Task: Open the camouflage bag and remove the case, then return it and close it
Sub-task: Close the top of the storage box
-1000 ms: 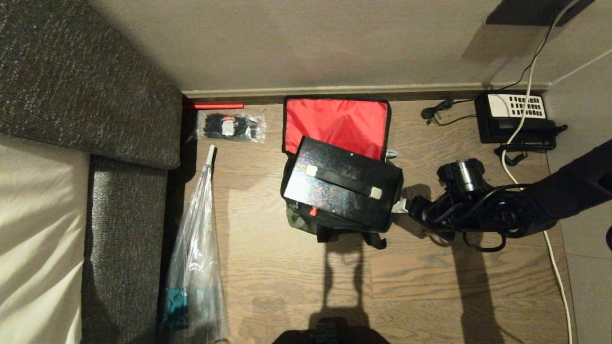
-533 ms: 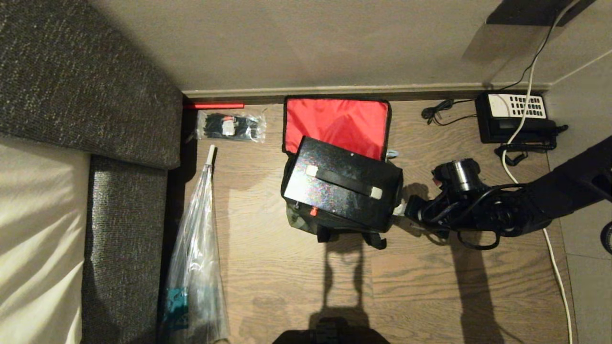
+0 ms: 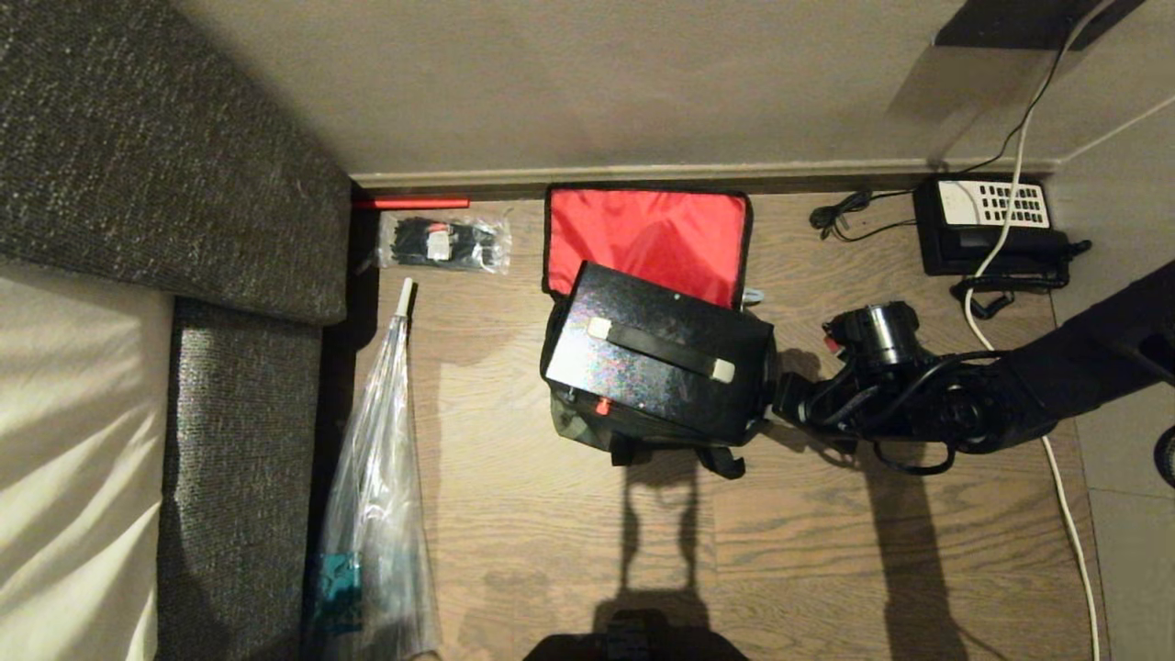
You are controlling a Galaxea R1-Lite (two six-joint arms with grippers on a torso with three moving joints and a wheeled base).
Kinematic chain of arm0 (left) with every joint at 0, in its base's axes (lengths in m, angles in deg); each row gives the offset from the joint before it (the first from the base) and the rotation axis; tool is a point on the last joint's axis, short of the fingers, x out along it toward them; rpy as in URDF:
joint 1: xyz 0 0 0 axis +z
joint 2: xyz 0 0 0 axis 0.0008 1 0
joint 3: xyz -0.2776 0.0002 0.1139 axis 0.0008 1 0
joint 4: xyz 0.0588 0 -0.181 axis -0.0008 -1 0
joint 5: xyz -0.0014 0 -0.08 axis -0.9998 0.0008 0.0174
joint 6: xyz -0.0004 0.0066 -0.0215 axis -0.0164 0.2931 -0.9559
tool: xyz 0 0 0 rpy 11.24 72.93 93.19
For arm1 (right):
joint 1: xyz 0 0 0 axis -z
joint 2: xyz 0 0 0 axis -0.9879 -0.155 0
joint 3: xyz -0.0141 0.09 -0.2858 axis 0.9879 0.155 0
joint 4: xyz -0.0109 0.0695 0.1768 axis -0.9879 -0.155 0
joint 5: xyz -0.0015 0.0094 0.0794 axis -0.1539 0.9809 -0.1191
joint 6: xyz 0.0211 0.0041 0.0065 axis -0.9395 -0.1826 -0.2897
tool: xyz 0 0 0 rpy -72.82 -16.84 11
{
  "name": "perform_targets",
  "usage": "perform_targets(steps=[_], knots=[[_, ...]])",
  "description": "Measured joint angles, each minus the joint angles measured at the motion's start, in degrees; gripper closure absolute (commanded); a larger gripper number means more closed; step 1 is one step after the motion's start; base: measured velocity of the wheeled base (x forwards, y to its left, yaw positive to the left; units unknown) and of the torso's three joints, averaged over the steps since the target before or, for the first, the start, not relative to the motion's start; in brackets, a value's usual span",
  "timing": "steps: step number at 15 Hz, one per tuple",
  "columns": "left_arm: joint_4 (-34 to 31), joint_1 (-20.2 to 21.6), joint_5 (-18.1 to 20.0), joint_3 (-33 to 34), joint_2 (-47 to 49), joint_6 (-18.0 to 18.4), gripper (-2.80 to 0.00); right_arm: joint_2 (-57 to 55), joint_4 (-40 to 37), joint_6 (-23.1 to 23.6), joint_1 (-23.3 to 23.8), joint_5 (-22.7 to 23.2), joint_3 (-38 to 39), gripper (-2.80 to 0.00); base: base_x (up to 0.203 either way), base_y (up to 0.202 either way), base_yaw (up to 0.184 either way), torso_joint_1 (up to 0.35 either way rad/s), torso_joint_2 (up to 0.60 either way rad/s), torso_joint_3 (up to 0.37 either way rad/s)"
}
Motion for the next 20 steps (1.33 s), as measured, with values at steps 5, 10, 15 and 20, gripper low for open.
perform_targets(steps=[5, 10, 15, 20], knots=[[0.0, 0.0, 0.0, 0.0, 0.0, 0.0, 0.0, 4.8, -0.7, 2.2, 0.1, -0.2, 0.4, 0.0, 0.0, 0.0, 0.0, 0.0, 0.0, 0.0], [0.0, 0.1, 0.0, 0.0, 0.0, 0.0, 0.0, 11.7, -1.0, 4.2, 0.0, 0.0, 3.2, 0.0, 0.0, 0.0, 0.0, 0.0, 0.0, 0.0], [0.0, 0.1, 0.0, 0.0, 0.0, 0.0, 0.0, 14.6, -2.4, 4.4, -0.4, 0.2, 4.7, 0.0, 0.0, 0.0, 0.0, 0.0, 0.0, 0.0], [0.0, 0.1, 0.0, 0.0, 0.0, 0.0, 0.0, 14.4, -3.2, 10.6, -0.6, -0.2, 4.5, 0.0, 0.0, 0.0, 0.0, 0.0, 0.0, 0.0]])
